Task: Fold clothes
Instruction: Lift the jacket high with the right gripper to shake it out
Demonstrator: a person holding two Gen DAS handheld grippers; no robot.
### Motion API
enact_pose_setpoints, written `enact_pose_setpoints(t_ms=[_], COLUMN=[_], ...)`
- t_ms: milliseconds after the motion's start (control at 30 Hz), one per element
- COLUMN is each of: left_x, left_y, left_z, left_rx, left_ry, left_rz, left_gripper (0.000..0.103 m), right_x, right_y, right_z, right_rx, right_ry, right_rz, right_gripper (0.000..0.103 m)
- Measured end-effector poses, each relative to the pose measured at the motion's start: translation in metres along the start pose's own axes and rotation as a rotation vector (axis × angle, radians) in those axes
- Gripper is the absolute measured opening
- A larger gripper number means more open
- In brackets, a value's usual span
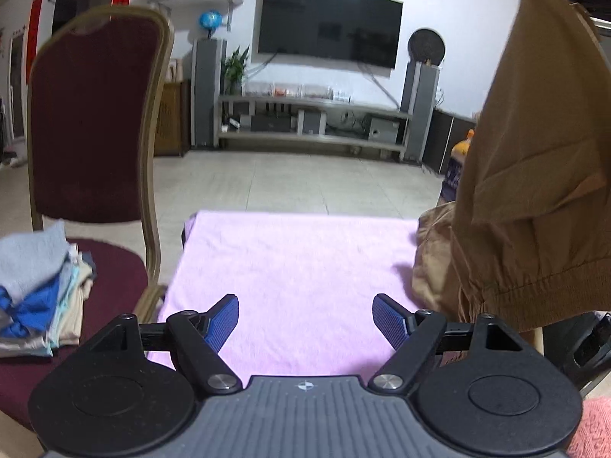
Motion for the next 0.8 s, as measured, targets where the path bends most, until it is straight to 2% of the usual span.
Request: enact_pose_setpoints(t_ms=[133,300,500,700,800], left_x=[-0.002,0.001,0.002,0.0,-0.002], left_y=[-0.013,-0.026,-0.015,0.019,0.032], left_z=[-0.001,-0.006,-0.009,-0.009,-0.007], left_rx=[0.03,0.066,0.065,0.003,-0.031], left_ry=[-0.004,0.012,0.008,0.003,-0.005], left_rz=[-0.016,-0.016,0.005,0.056,0.065], left_gripper=[0.078,0.078,0.077,0.078,0.078], right_x=[-0.018,-0.028,-0.035,-0.019,-0.007], right_y=[-0.042,-0.055,-0.016,0.045,0.058], right_z=[0.039,0.05,0.016,-0.034,-0.046], right_rx=[0.014,0.049,0.03,-0.043,-0.064], right_ry=[-0.051,-0.012,0.041,0.074,0.056], right_rz=[-0.053,-0.02,0.006,0.041,0.008], right_gripper=[0.004,0.004,0.004,0.004,0.004])
Point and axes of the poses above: each gripper's, at about its wrist camera, not at the fingertips, and z roughly the way its jaws point, y to its right, x to its top, the point moved 6 cm from there along z, roughly the way its jaws point, and after that the axes turned 3 degrees about -z, right-handed, at the moved point
